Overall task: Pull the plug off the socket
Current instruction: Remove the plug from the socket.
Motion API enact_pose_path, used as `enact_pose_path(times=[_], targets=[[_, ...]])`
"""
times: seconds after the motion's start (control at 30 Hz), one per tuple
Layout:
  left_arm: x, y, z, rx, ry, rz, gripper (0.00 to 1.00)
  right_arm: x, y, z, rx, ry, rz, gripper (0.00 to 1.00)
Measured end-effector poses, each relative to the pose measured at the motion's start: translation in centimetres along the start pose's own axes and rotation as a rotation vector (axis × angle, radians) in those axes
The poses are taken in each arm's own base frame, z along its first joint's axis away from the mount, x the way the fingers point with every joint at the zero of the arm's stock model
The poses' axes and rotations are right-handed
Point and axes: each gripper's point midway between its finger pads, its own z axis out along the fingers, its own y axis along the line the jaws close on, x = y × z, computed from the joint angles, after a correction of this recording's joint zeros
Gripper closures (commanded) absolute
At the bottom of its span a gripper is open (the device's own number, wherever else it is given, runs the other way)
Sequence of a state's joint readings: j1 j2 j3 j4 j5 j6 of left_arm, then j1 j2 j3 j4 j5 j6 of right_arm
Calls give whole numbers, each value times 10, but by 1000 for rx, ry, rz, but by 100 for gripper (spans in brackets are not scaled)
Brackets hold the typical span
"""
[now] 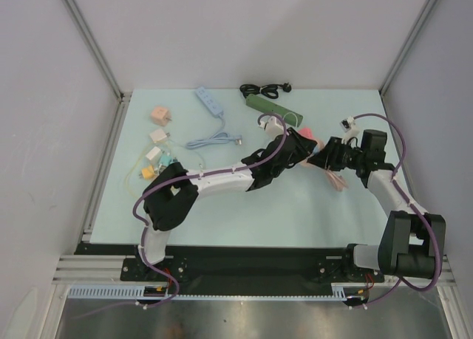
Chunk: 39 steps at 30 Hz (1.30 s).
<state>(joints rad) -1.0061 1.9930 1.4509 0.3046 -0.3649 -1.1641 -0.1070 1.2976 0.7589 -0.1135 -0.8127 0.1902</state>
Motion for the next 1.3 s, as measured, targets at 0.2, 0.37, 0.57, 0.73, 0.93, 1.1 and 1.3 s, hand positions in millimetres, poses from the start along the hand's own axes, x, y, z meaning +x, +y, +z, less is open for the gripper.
enact_pose_path(times=[0.2, 0.37, 0.57, 0.73, 0.93, 1.1, 1.3], targets=[[6, 6, -3, -14, 28, 0, 100, 5, -8, 1, 52, 17, -37, 100], [7, 9, -4, -49, 42, 7, 100, 6, -12, 5, 107, 22, -86, 100], [3, -3, -3, -48, 44, 1, 100, -7, -8, 0, 120, -18, -124, 100], [2, -2, -3, -46, 52, -12, 100, -7, -10, -2, 128, -16, -127, 100], [2, 2, -9, -28, 91, -48, 100, -3, -9, -2, 120, -1, -137, 100], [3, 2, -10, -26, 115, -49, 100, -2, -8, -2, 118, 2, -142, 100], [9, -5, -7, -47, 139, -33, 100, -6, -10, -2, 127, -12, -147, 100]])
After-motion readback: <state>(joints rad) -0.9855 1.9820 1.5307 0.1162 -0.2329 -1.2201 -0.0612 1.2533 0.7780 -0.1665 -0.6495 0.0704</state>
